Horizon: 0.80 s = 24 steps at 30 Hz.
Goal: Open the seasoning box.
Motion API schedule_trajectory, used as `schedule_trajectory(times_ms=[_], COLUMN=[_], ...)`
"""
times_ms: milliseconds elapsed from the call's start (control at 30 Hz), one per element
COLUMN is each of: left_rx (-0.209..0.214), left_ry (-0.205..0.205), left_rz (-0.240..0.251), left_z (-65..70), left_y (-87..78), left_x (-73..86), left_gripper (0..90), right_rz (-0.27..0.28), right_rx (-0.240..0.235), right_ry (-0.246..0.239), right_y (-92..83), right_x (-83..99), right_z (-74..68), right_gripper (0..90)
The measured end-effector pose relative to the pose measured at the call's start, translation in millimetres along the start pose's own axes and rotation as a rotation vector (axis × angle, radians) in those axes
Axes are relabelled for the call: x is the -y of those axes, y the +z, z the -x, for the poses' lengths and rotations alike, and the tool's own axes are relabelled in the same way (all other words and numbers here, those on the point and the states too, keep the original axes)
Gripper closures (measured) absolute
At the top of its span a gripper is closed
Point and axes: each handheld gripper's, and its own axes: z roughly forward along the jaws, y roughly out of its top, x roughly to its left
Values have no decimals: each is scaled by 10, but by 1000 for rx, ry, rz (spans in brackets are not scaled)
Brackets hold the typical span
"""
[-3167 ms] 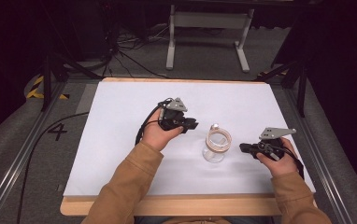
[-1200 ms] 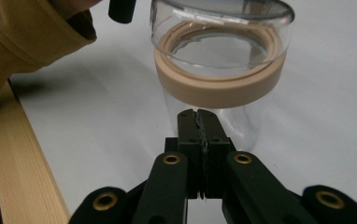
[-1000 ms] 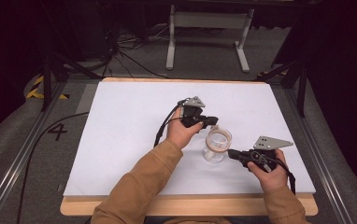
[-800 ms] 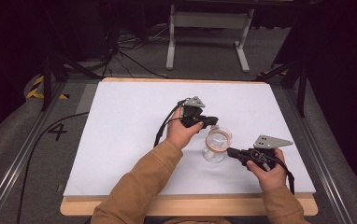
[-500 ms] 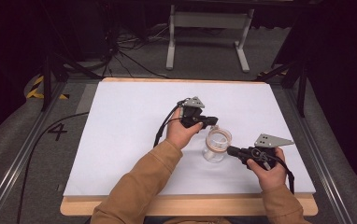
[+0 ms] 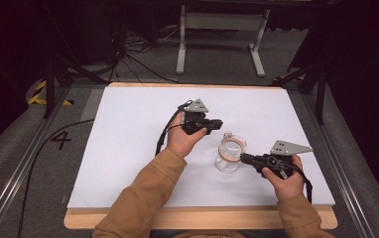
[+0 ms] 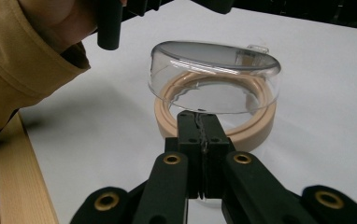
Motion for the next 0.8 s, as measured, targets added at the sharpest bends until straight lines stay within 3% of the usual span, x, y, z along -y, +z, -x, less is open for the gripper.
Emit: schedule_trajectory(times_ms=[133,167,400,800], left_rx=[-20,-32,-71,-149], left_ry=[9,2,-3,-60], left_rz=[3,4,2,2], left_z=[7,8,-7,-92], left_y=[-128,-231,-420,-751], left_x=[16,37,135,324], left_gripper=[837,836,834,833], right_rz=[10,18,41,71], right_rx=[-5,-9,-30,-62], right_ry=[-21,-26,-45,-60], right_y=[19,29,60,128], right_x=[-52,-67,-177,-352], right_z=[18,25,80,171], right_gripper=[900,900,900,900])
